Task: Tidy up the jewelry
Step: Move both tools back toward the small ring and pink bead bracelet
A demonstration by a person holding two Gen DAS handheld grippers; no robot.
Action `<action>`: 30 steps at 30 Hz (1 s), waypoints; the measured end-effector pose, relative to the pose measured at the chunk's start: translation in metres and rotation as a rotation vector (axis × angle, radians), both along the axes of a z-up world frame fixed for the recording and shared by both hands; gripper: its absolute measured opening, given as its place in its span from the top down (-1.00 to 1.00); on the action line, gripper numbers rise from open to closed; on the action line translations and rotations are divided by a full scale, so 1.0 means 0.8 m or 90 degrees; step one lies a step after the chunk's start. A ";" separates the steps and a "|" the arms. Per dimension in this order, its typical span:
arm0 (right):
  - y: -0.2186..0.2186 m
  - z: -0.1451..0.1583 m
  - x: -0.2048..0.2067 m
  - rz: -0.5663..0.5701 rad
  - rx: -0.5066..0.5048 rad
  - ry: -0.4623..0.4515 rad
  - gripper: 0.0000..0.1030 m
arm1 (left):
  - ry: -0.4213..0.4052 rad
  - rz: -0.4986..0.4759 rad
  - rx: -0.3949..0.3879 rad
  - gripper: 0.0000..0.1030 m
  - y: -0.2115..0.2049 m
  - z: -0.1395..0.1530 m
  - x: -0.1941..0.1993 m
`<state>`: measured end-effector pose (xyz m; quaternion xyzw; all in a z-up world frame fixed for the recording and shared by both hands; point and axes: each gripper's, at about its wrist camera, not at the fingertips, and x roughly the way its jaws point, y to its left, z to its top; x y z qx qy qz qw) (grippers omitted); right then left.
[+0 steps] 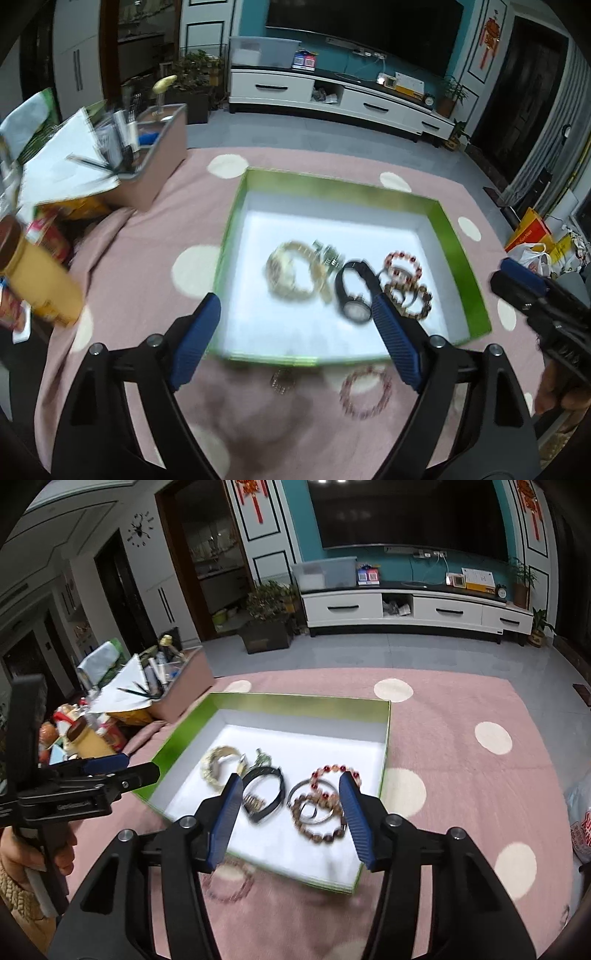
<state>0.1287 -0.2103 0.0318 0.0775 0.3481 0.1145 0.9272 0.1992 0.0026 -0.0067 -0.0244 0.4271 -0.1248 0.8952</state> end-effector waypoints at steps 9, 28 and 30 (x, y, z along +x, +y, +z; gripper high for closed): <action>0.008 -0.016 -0.073 0.017 0.000 0.030 -0.06 | 0.033 0.031 0.006 -0.66 0.028 -0.040 -0.056; 0.074 -0.115 -0.042 0.061 -0.015 0.137 0.16 | 0.058 0.017 0.047 -0.20 0.011 -0.114 -0.046; 0.079 -0.121 -0.035 0.060 -0.030 0.136 0.23 | 0.053 0.008 0.049 -0.14 0.007 -0.117 -0.042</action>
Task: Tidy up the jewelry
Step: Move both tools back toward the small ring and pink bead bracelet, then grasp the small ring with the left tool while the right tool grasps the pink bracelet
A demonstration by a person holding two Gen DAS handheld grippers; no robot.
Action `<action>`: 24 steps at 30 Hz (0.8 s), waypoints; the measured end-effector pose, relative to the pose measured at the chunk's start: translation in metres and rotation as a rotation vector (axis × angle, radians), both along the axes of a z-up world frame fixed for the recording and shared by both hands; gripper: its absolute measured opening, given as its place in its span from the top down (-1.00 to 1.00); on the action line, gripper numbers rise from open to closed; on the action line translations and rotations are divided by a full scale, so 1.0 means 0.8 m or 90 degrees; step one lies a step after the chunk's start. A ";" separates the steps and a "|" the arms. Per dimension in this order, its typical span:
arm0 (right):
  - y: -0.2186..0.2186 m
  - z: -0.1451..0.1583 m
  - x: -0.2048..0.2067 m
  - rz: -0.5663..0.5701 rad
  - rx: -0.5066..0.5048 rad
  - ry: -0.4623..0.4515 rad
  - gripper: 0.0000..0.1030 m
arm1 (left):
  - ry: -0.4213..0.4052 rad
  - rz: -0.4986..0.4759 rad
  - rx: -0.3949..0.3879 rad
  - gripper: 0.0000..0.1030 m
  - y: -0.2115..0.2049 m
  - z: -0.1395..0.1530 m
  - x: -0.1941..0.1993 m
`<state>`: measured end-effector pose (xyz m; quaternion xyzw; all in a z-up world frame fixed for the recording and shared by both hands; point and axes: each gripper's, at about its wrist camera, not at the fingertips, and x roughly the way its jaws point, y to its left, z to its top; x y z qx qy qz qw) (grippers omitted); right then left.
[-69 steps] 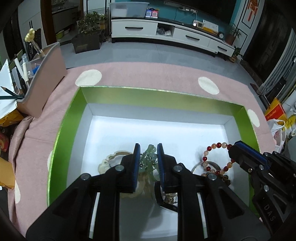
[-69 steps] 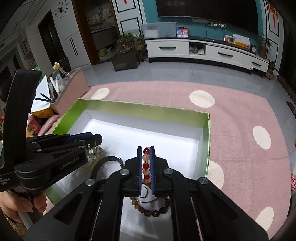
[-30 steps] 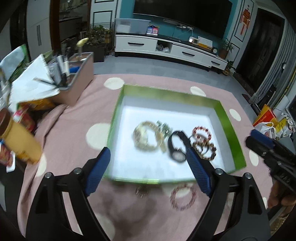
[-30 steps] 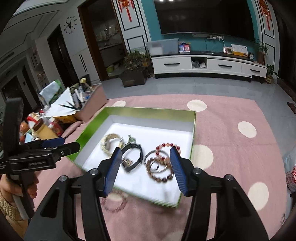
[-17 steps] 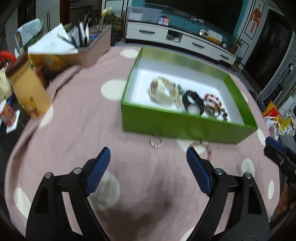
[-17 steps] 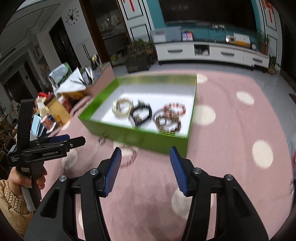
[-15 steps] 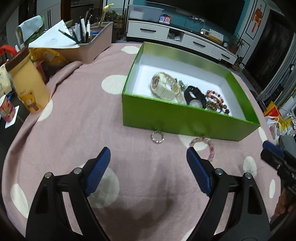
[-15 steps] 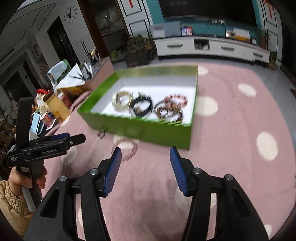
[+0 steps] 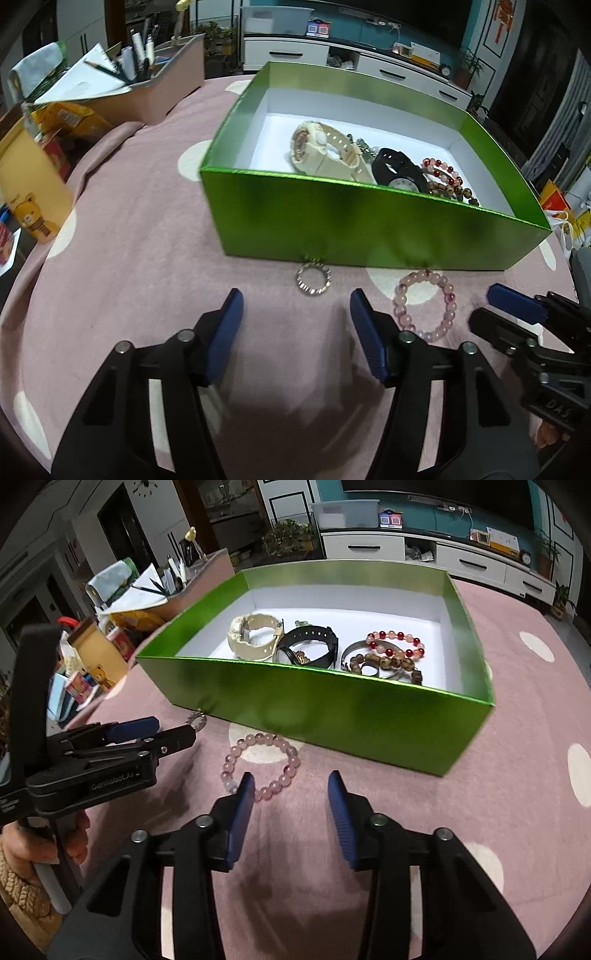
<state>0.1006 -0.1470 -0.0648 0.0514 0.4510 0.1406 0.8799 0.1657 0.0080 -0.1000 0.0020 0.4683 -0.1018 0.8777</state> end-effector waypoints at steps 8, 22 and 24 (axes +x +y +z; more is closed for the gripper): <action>0.015 -0.015 0.021 0.004 -0.034 0.002 0.46 | -0.015 -0.020 0.006 0.26 -0.010 -0.006 0.013; 0.026 -0.018 0.022 0.011 -0.088 -0.031 0.86 | -0.048 -0.048 0.026 0.60 -0.018 -0.011 0.003; 0.025 -0.018 0.020 0.008 -0.082 -0.031 0.86 | -0.045 -0.044 0.021 0.60 -0.016 -0.011 0.002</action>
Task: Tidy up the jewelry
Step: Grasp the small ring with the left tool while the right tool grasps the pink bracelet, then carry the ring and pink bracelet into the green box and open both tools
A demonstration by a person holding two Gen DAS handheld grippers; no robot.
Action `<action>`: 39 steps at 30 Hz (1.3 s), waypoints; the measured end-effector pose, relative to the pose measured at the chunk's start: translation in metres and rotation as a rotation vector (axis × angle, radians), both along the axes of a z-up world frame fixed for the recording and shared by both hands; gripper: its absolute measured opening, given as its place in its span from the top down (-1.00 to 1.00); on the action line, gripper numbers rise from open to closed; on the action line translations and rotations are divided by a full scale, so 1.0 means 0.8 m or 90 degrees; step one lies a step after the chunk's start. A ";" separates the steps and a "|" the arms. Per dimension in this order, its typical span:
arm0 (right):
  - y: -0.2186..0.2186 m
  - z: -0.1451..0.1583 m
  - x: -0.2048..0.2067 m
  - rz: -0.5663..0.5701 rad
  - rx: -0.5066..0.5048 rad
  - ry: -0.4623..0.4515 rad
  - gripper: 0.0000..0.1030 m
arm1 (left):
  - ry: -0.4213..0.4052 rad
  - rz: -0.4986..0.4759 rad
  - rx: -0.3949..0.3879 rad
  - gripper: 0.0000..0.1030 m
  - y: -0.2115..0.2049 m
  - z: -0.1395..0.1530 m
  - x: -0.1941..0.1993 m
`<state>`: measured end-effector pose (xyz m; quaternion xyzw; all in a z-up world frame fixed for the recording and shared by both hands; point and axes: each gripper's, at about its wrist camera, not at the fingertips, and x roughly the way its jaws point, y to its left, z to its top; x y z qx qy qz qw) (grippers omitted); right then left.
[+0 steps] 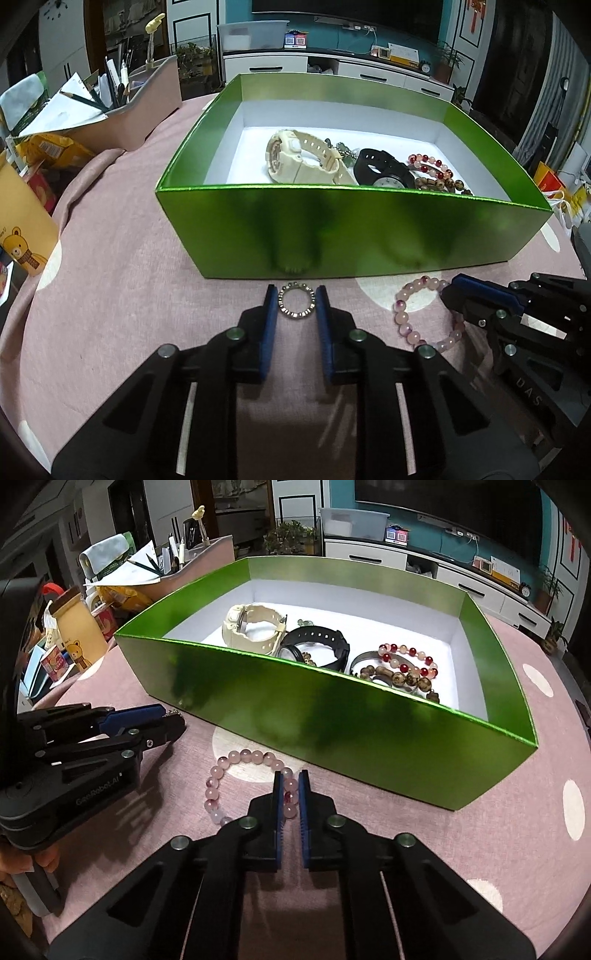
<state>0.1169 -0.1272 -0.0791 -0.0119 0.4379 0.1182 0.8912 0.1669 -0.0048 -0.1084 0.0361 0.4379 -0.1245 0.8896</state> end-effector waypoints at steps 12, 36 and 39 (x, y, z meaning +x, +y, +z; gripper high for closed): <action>-0.019 0.036 -0.029 -0.011 0.034 -0.043 0.86 | 0.024 0.025 -0.022 0.60 0.006 0.005 -0.015; -0.067 0.090 -0.086 -0.049 0.052 -0.101 0.86 | -0.015 0.009 -0.019 0.60 -0.015 0.066 -0.062; -0.070 0.099 -0.088 -0.050 0.054 -0.112 0.86 | -0.028 0.006 -0.018 0.60 -0.019 0.078 -0.064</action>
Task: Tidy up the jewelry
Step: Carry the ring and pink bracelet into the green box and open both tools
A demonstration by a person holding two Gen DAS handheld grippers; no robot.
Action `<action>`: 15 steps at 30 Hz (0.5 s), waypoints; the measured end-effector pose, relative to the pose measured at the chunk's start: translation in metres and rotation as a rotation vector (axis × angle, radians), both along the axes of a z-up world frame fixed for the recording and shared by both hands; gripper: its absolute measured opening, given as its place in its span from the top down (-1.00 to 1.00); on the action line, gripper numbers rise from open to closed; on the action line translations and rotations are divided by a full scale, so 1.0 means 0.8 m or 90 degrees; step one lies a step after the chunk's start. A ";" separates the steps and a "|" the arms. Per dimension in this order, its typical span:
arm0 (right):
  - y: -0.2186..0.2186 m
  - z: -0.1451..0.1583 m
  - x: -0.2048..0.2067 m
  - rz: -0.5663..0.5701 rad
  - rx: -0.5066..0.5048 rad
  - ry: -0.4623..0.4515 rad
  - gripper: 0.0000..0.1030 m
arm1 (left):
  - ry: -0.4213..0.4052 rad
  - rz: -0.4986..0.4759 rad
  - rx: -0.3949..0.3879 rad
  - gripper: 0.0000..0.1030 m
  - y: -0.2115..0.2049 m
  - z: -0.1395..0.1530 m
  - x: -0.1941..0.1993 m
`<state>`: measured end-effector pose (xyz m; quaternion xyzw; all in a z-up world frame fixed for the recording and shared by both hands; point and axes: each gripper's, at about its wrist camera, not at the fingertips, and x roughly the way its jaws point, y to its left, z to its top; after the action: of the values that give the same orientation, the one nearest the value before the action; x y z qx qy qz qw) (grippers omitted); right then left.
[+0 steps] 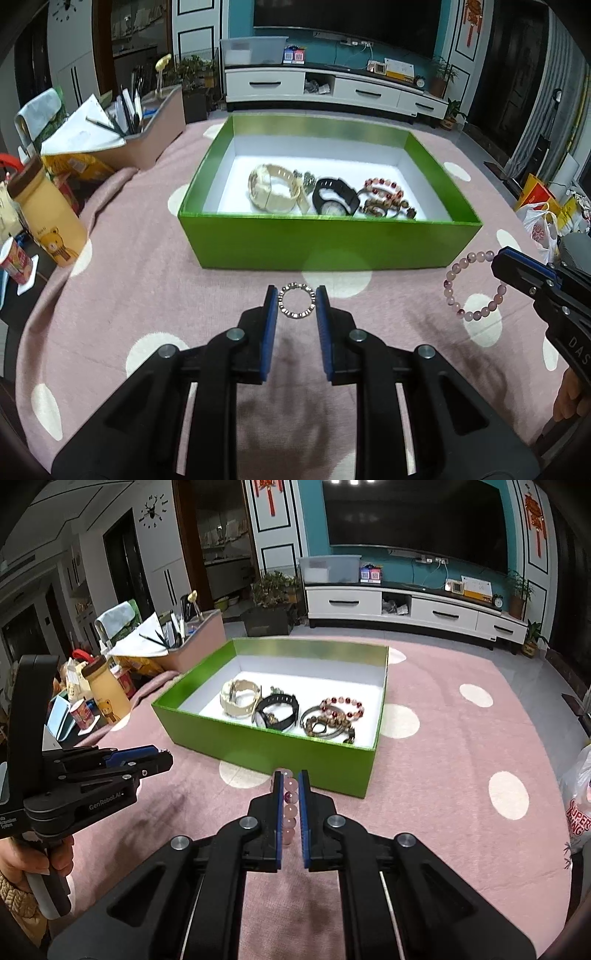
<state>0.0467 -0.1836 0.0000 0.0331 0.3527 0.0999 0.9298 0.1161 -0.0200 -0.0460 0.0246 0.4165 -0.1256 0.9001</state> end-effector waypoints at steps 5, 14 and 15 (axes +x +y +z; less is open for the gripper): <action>-0.005 0.017 -0.002 -0.001 0.000 -0.024 0.86 | -0.023 -0.005 0.001 0.60 -0.008 0.021 0.001; -0.008 0.043 0.003 -0.004 -0.001 -0.060 0.86 | -0.050 -0.014 0.004 0.60 -0.020 0.049 0.012; -0.008 0.046 0.004 -0.004 -0.001 -0.064 0.86 | -0.053 -0.014 0.002 0.60 -0.021 0.052 0.014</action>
<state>0.0498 -0.1902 0.0369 0.0281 0.3056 0.0985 0.9466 0.1275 -0.0367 -0.0044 0.0361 0.3783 -0.1337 0.9153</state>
